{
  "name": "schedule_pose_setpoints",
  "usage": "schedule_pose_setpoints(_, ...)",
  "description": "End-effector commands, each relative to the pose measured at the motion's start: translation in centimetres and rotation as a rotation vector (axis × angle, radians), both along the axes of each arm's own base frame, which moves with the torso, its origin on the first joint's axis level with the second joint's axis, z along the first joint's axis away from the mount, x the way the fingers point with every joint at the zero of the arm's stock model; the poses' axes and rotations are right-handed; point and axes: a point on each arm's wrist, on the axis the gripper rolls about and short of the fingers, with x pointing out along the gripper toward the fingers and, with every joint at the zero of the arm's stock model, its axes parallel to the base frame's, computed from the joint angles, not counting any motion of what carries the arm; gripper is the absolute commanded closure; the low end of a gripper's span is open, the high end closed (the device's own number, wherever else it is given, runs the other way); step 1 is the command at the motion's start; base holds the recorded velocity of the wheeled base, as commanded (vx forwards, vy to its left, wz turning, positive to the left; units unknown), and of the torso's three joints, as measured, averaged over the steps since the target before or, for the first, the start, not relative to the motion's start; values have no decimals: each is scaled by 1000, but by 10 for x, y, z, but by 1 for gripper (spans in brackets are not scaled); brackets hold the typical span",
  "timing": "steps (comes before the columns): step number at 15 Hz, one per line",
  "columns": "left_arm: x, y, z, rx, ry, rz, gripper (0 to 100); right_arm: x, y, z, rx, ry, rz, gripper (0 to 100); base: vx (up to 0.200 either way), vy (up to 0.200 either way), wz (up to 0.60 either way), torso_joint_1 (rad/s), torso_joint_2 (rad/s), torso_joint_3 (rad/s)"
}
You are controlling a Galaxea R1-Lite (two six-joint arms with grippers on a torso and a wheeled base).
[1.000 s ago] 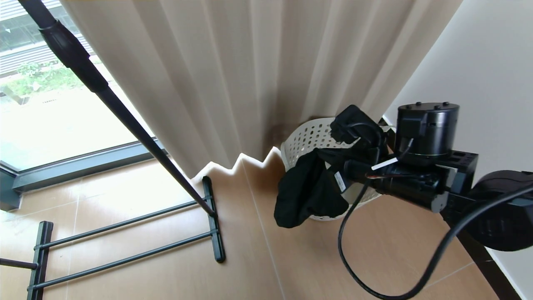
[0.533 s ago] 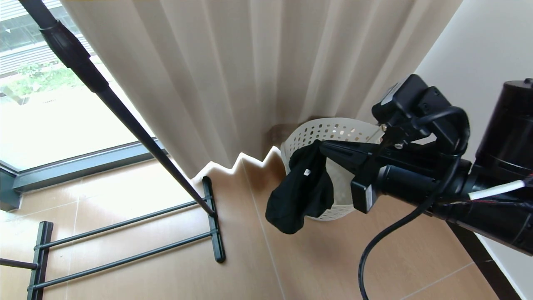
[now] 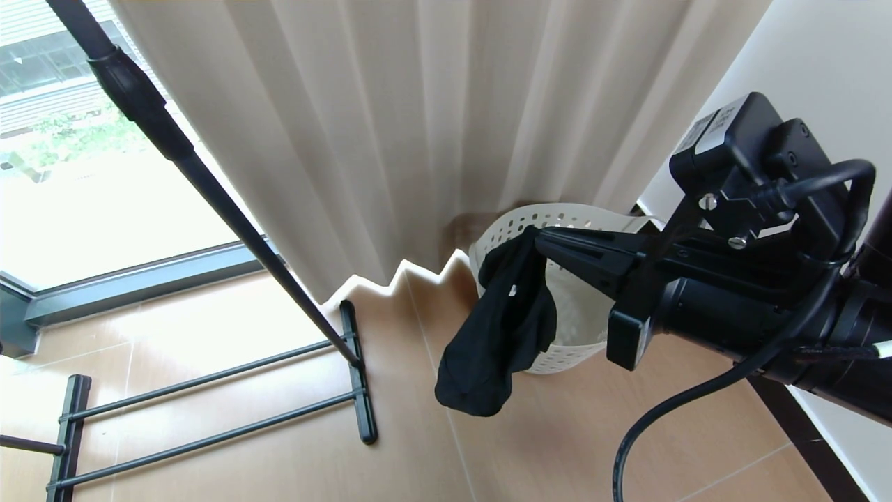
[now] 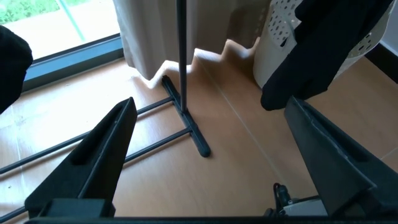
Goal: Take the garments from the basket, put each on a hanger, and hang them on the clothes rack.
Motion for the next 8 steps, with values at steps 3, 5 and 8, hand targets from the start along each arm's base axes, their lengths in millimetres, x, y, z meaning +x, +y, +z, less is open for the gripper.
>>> schedule_pose_setpoints(3,0,0,0,0,1,0,0,3,4,-3,-11,7,1,100,0,0,0,4,2,189)
schedule_pose_setpoints(5,0,0,0,0,1,0,0,5,6,-7,-21,16,1,100,0,0,0,22,-183,32)
schedule_pose_setpoints(8,0,0,0,-1,0,0,0,7,9,-10,-31,24,1,100,0,0,0,53,-375,-116)
